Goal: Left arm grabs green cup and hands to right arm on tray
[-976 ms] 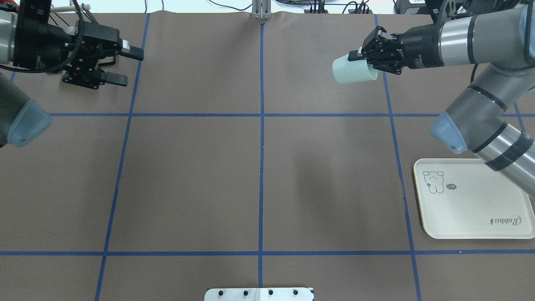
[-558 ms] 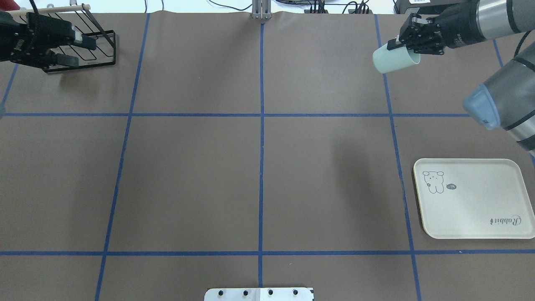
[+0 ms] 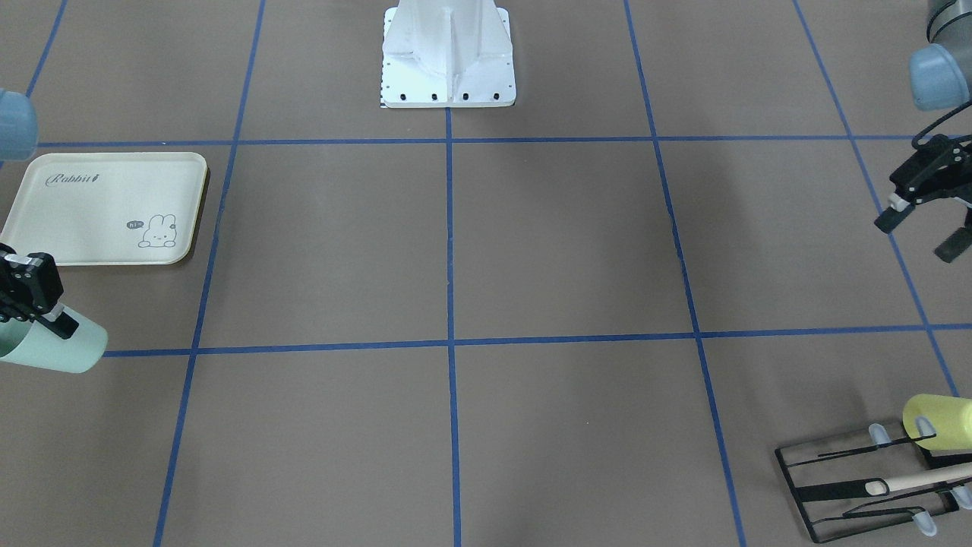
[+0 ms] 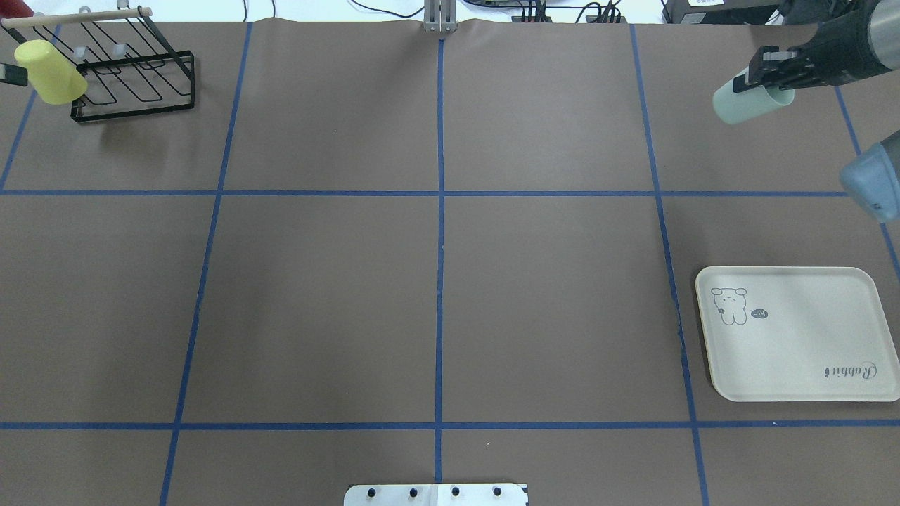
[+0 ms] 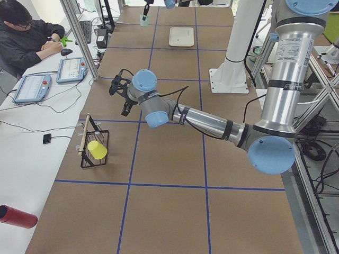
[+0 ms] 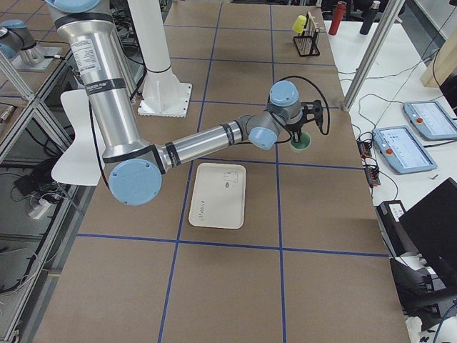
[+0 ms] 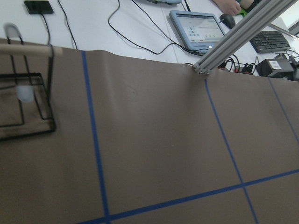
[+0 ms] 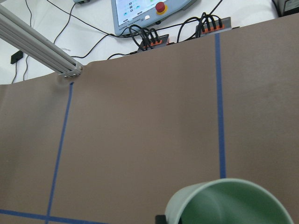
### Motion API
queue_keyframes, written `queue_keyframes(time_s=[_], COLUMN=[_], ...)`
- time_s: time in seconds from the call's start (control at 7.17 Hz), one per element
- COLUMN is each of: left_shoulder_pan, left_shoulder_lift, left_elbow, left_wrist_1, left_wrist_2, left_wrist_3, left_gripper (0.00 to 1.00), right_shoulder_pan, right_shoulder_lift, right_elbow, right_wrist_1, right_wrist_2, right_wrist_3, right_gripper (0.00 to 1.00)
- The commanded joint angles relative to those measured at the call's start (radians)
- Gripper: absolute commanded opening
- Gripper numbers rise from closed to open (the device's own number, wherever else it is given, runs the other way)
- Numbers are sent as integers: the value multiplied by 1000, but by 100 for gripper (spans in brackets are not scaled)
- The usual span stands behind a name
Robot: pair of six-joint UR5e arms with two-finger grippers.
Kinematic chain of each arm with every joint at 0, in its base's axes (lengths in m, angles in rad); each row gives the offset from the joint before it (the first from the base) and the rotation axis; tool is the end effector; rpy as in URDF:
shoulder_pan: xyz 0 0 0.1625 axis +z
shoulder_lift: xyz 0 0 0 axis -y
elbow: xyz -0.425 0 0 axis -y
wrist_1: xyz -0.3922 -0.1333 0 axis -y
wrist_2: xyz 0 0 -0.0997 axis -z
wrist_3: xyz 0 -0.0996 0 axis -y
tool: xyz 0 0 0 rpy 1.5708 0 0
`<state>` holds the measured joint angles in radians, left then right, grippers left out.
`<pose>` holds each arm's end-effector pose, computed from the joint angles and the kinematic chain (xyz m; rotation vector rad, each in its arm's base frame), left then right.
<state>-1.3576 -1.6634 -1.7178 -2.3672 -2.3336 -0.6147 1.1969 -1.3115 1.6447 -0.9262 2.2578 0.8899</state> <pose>0.0498 -0.5346 0.4435 0.6174 1.0215 0.0421 -0.1536 -0.5834 0.4054 0.3825 -1.0578 0.1249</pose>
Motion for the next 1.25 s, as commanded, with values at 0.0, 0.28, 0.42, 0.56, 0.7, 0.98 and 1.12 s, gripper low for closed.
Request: queue_keyframes(time_s=[0.0,0.28,0.42,0.56,0.7,0.98,1.12], left_shoulder_pan=[-21,-72,-84,-86,-90,-95,-95], left_shoulder_lift=[143,195,194,171,163,174,172], left_elbow=[6,14,15,9,14,4,9], left_wrist_1=[95,294,477,664,727,727,727], left_wrist_2=[156,223,220,217,206,203,203], left_wrist_3=[400,769,836,842,840,836,834], left_gripper=[99,100,100,100,100,100,100], right_shoulder_pan=[4,-20,-54,-89,-135,-195,-206], right_shoulder_lift=[-60,-110,-135,-173,-233,-348,-424], right_elbow=[32,177,270,327,354,405,405], right_wrist_1=[-126,-329,-464,-537,-539,-511,-415], right_wrist_2=[-32,-33,-35,-61,-134,-208,-208], right_wrist_3=[-187,-261,-266,-287,-292,-290,-283], right_gripper=[0,0,0,0,0,0,0])
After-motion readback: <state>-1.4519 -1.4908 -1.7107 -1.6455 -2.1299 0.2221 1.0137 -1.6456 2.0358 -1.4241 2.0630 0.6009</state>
